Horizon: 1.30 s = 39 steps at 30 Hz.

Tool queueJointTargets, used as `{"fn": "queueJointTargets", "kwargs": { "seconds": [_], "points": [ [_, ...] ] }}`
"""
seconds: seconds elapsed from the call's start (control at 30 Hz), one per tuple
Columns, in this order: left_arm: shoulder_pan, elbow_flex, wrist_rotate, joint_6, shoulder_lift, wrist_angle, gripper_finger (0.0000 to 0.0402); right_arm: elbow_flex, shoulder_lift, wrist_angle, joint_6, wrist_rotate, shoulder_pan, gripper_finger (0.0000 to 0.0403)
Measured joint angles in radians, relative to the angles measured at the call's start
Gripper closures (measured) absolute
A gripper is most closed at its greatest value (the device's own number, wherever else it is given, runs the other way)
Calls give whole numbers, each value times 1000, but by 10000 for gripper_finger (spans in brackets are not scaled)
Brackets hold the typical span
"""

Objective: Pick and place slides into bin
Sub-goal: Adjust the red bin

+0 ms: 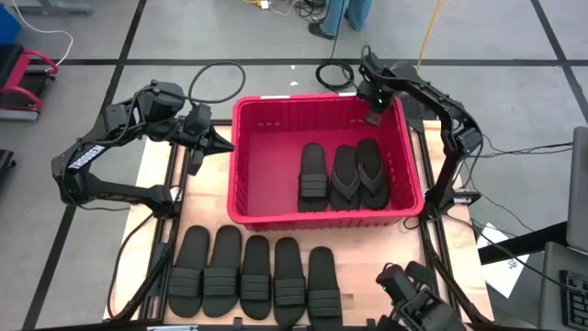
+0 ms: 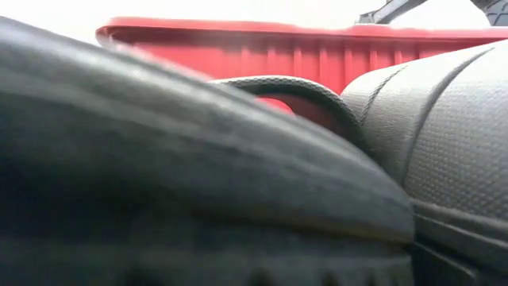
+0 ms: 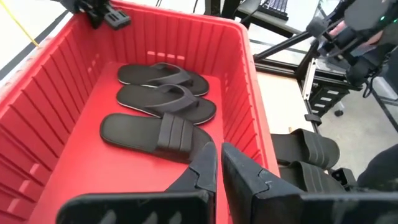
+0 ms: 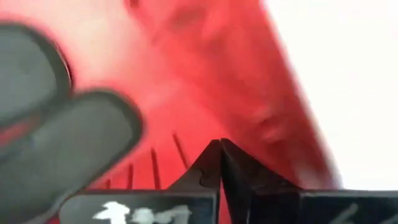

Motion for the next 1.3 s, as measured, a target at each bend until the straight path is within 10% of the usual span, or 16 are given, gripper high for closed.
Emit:
{"fn": "queueJointTargets", "kwargs": {
  "seconds": [0.27, 0.93, 1.13, 1.3],
  "points": [
    [0, 0, 1, -3, -1, 0, 383, 118, -9, -67, 74, -80, 15, 403],
    [-113, 1, -94, 17, -193, 194, 401, 161, -493, -83, 212, -828, 395, 403],
    [-145, 2, -90, -50, -198, 238, 401, 161, -592, -68, 436, -730, 715, 403],
    [-190, 1, -89, -50, -197, 239, 401, 161, -558, 38, 668, -395, 1133, 403]
  ]
}}
